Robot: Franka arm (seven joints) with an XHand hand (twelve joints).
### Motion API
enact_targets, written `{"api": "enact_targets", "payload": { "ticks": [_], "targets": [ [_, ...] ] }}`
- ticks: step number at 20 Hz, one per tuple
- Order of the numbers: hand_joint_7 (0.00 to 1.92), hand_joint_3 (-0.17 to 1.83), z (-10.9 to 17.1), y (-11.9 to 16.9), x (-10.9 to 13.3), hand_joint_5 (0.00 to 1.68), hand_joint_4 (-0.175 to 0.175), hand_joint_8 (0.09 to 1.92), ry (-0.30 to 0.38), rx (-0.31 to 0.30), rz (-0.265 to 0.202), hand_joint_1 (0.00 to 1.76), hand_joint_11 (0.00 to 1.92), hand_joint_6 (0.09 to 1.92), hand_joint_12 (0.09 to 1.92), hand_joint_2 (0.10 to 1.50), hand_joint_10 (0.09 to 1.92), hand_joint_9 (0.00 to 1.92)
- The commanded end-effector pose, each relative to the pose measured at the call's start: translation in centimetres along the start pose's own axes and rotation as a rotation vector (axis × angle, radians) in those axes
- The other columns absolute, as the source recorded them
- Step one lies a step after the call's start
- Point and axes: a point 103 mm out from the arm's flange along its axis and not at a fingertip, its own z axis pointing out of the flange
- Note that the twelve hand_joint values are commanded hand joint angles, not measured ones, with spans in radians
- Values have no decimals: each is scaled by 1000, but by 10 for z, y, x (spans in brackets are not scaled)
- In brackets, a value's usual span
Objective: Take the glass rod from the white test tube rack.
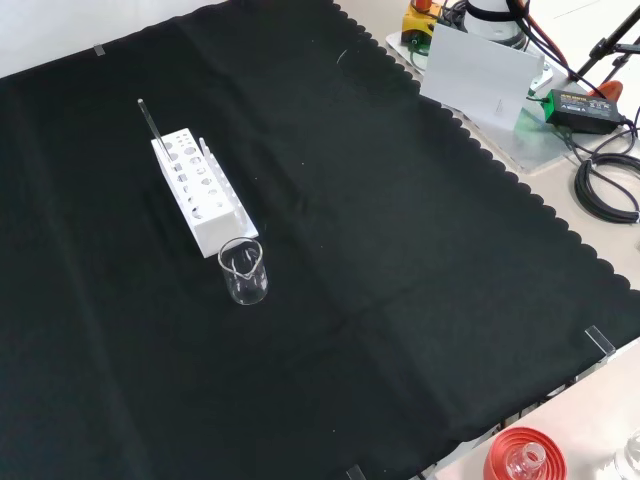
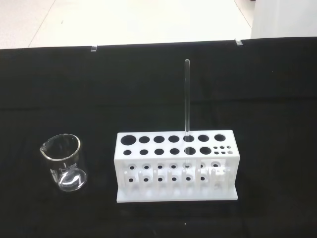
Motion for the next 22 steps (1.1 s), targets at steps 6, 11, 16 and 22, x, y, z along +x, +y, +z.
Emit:
{"api": "enact_targets", "payload": {
  "ticks": [6, 11, 16, 22],
  "targets": [
    [0, 452, 1, 1, 0, 40, -32, 130, 12, -29, -12, 606, 0, 87, 1173, 803, 683, 0],
    [0, 437, 7, 5, 2, 42, -32, 141, -11, 1, -21, 607, 0, 87, 1193, 813, 705, 0],
    [0, 432, 12, 5, -4, 42, -32, 153, 39, -8, -30, 600, 0, 87, 1202, 819, 714, 0],
    [0, 420, 17, 10, -13, 50, -32, 253, 56, -4, -33, 584, 0, 87, 1250, 833, 779, 0]
  ]
}}
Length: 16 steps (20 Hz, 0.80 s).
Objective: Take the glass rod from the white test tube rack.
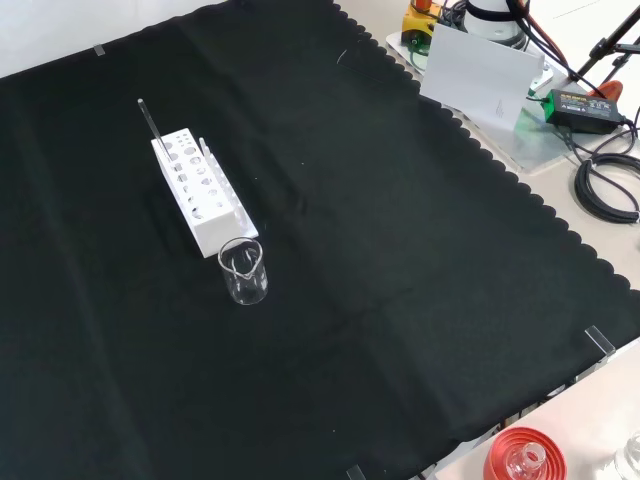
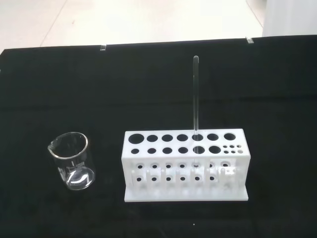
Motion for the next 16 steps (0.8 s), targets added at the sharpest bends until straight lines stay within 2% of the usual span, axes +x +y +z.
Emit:
{"api": "enact_targets", "payload": {
  "ticks": [1, 16],
  "targets": [
    [0, 419, 7, 5, -11, 52, -33, 283, 31, -2, -11, 581, 0, 87, 1261, 835, 797, 0],
    [0, 429, 25, 55, -33, 85, -38, 529, 57, 28, -26, 562, 0, 87, 1393, 846, 954, 25]
  ]
}}
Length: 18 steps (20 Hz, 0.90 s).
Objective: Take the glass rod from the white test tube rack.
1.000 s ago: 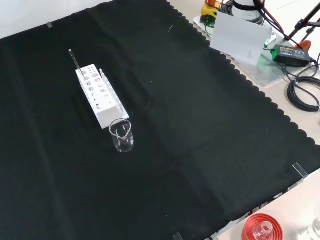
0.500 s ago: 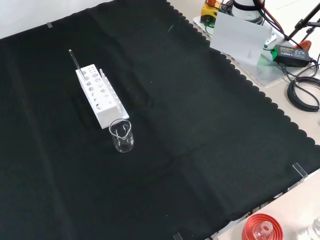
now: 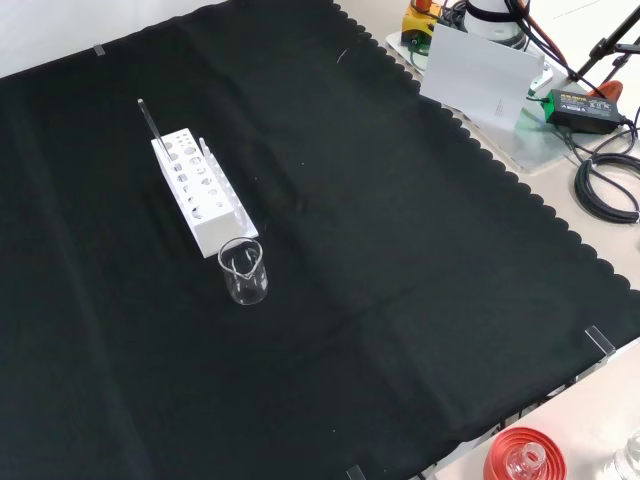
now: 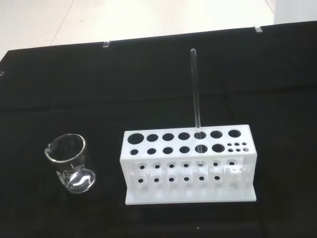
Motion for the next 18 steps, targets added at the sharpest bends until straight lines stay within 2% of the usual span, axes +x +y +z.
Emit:
{"api": "enact_targets", "payload": {
  "ticks": [1, 18],
  "targets": [
    [0, 430, 6, 27, -10, 88, -38, 546, 2, 7, -9, 562, 0, 87, 1403, 846, 958, 33],
    [0, 447, 25, 101, -4, 112, -43, 675, 11, 42, -59, 555, 0, 87, 1458, 847, 971, 79]
  ]
}}
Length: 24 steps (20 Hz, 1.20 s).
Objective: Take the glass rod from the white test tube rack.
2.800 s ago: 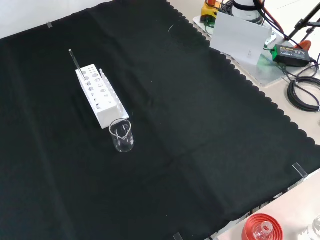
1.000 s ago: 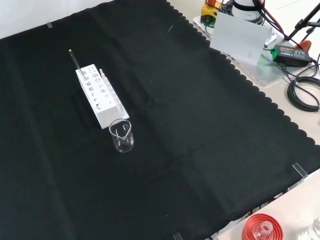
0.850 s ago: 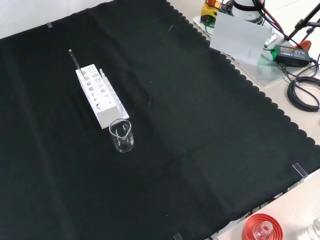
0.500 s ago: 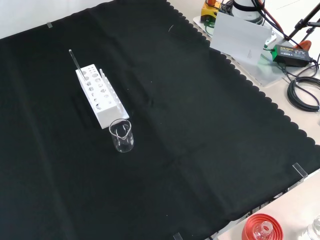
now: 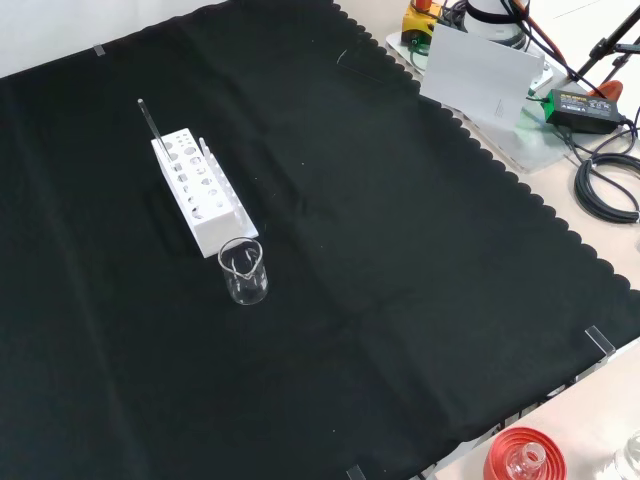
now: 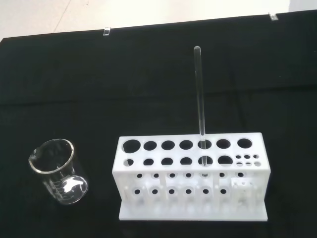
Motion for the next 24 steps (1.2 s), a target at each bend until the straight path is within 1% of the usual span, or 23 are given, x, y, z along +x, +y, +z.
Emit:
{"api": "enact_targets", "payload": {
  "ticks": [1, 6, 9, 11, 16, 24],
  "targets": [
    [0, 448, 2, 31, 3, 114, -44, 678, 6, -2, -31, 554, 0, 87, 1459, 847, 971, 80],
    [0, 450, 10, 46, 2, 119, -44, 685, 7, 15, -51, 553, 0, 87, 1462, 850, 971, 83],
    [0, 451, 18, 58, 2, 121, -44, 688, -3, 34, -41, 552, 0, 87, 1465, 851, 972, 85],
    [0, 452, 23, 66, 3, 121, -45, 690, 0, 44, -57, 552, 0, 87, 1467, 851, 972, 86],
    [0, 453, 38, 90, 7, 123, -45, 693, 18, 56, -79, 551, 0, 87, 1471, 853, 972, 87],
    [0, 455, 50, 120, 7, 126, -46, 698, 51, 60, -114, 551, 0, 87, 1474, 855, 972, 89]
  ]
}}
